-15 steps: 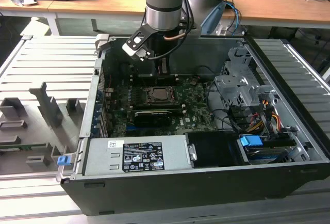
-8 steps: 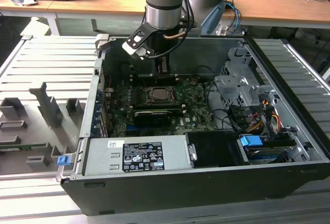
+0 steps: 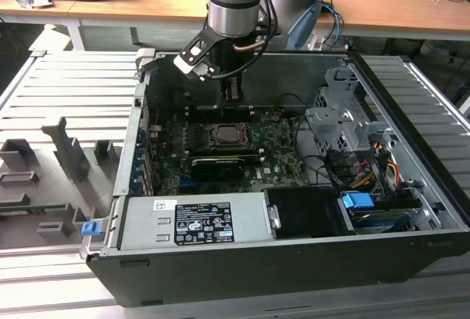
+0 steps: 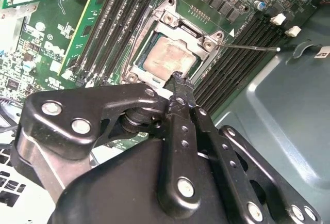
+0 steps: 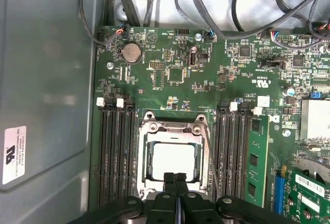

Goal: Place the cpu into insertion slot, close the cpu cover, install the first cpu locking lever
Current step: 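Close the cpu cover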

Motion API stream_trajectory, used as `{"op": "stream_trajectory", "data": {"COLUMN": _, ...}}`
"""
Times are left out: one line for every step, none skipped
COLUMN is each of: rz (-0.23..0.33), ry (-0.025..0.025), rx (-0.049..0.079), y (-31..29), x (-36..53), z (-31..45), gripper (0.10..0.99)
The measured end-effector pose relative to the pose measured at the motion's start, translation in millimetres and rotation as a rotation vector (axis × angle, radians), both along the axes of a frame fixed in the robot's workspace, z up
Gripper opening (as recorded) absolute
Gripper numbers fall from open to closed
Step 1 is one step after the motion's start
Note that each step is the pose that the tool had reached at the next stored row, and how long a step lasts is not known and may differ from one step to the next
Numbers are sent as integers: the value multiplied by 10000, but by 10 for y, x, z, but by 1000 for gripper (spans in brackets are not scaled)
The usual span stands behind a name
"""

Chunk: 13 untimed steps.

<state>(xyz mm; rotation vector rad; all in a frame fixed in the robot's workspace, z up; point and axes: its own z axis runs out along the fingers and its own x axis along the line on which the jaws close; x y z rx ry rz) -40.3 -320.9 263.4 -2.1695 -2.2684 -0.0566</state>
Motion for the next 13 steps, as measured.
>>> {"op": "stream_trajectory", "data": {"rz": 1, "ry": 1, "rx": 0, "y": 0, "x": 0, "z": 13, "gripper": 106}}
{"op": "stream_trajectory", "data": {"rz": 0, "ry": 0, "rx": -1, "y": 0, "x": 0, "z": 36, "gripper": 106}}
{"op": "stream_trajectory", "data": {"rz": 0, "ry": 0, "rx": -1, "y": 0, "x": 0, "z": 58, "gripper": 106}}
{"op": "stream_trajectory", "data": {"rz": 0, "ry": 0, "rx": -1, "y": 0, "x": 0, "z": 71, "gripper": 106}}
{"op": "stream_trajectory", "data": {"rz": 11, "ry": 0, "rx": -2, "y": 0, "x": 0, "z": 83, "gripper": 106}}
{"op": "stream_trajectory", "data": {"rz": 55, "ry": 0, "rx": -1, "y": 0, "x": 0, "z": 86, "gripper": 106}}
{"op": "stream_trajectory", "data": {"rz": 297, "ry": -1, "rx": 0, "y": 0, "x": 0, "z": 86, "gripper": 106}}
{"op": "stream_trajectory", "data": {"rz": 500, "ry": -1, "rx": 0, "y": 1, "x": 0, "z": 86, "gripper": 106}}
{"op": "stream_trajectory", "data": {"rz": 674, "ry": -1, "rx": -2, "y": 0, "x": 0, "z": 86, "gripper": 106}}
{"op": "stream_trajectory", "data": {"rz": 952, "ry": 0, "rx": -6, "y": 0, "x": 0, "z": 86, "gripper": 106}}
{"op": "stream_trajectory", "data": {"rz": 1142, "ry": 1, "rx": -6, "y": 0, "x": 0, "z": 86, "gripper": 106}}
{"op": "stream_trajectory", "data": {"rz": 1458, "ry": 0, "rx": -10, "y": 0, "x": 0, "z": 86, "gripper": 106}}
{"op": "stream_trajectory", "data": {"rz": 1650, "ry": 0, "rx": -9, "y": 0, "x": 0, "z": 86, "gripper": 106}}
